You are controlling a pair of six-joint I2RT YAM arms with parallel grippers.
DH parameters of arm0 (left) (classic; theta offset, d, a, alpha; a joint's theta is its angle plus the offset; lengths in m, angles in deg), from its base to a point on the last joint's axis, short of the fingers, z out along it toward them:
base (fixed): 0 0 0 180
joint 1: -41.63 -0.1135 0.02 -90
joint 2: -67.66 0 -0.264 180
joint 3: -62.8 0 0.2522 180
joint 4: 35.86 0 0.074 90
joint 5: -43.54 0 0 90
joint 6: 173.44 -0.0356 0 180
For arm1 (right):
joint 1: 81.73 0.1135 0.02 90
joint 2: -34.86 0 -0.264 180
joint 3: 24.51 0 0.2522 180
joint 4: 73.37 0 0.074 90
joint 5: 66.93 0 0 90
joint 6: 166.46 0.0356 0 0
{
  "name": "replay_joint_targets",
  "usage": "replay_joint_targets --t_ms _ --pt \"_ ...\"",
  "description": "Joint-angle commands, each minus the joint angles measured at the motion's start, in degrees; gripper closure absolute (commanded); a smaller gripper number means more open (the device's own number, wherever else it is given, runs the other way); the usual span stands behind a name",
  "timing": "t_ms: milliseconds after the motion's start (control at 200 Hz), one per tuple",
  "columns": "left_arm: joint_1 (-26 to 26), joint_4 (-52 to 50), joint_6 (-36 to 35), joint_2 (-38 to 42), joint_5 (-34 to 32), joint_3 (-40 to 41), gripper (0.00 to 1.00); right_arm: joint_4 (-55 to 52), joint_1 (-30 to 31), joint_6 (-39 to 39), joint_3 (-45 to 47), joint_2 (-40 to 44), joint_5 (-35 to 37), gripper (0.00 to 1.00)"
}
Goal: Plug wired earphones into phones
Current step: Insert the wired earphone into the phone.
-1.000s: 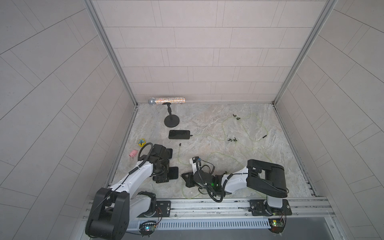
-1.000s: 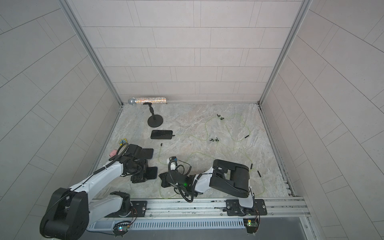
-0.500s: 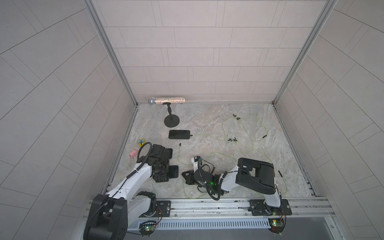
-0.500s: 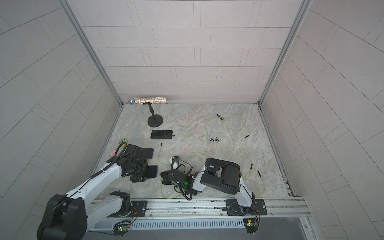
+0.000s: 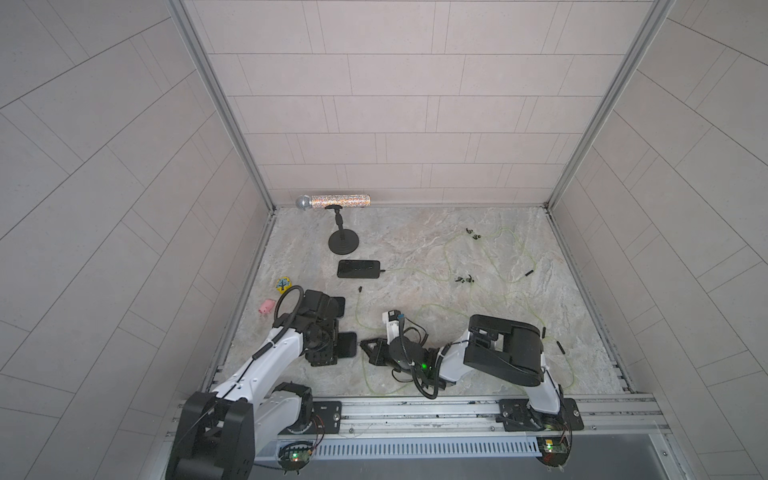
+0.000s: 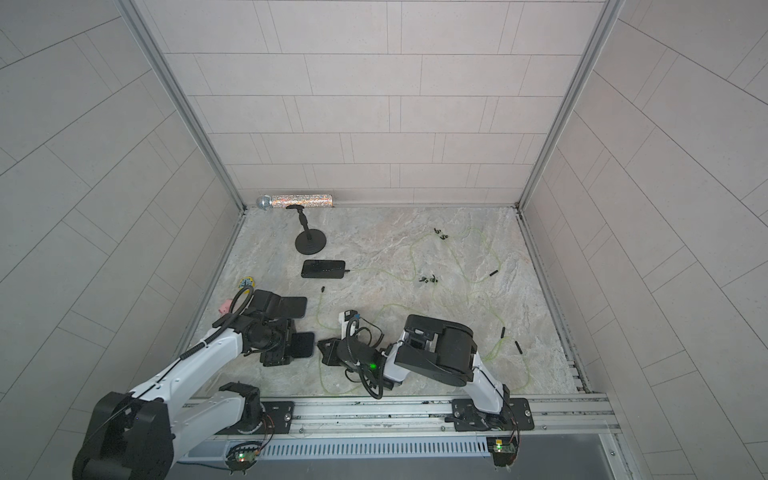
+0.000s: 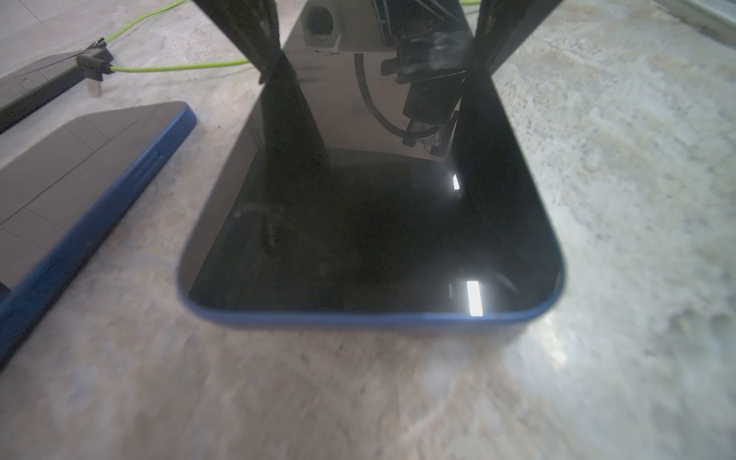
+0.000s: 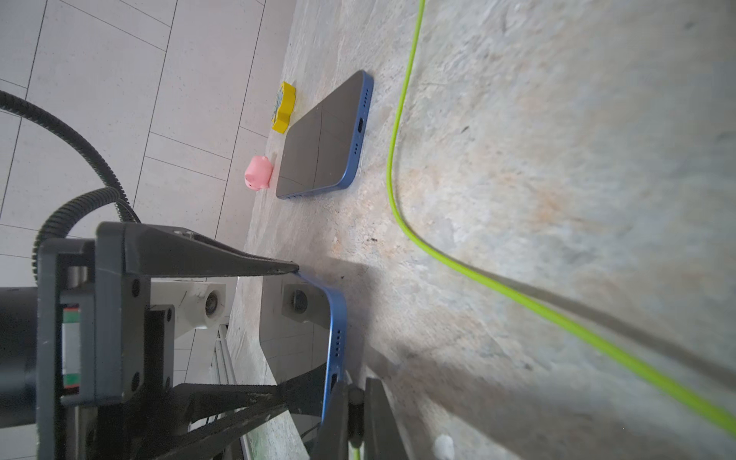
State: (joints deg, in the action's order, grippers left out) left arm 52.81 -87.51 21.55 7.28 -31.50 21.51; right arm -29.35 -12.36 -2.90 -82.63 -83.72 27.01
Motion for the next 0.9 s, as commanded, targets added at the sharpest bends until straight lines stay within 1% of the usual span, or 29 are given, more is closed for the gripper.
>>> replay_joint_targets --t_ms 0,250,460,896 --pt "0.38 -1.27 -0.09 1.12 -0.26 0.76 0.26 1.98 -0.09 1.50 0.13 -1.17 0.38 1.00" --pt "0.27 -1.23 0.07 1.58 -0.56 0.82 0.26 4.33 -0.19 2.20 0.76 -1.73 0.45 1.00" --pt "0.30 -1.14 0.28 1.67 -0.51 0.88 0.26 1.22 -0.27 2.03 -0.03 -1.73 0.01 1.00" --pt "0.27 -0.70 0.66 2.20 -0.52 1.10 0.26 2.16 -0.20 1.59 -0.90 -2.26 -1.88 1.00"
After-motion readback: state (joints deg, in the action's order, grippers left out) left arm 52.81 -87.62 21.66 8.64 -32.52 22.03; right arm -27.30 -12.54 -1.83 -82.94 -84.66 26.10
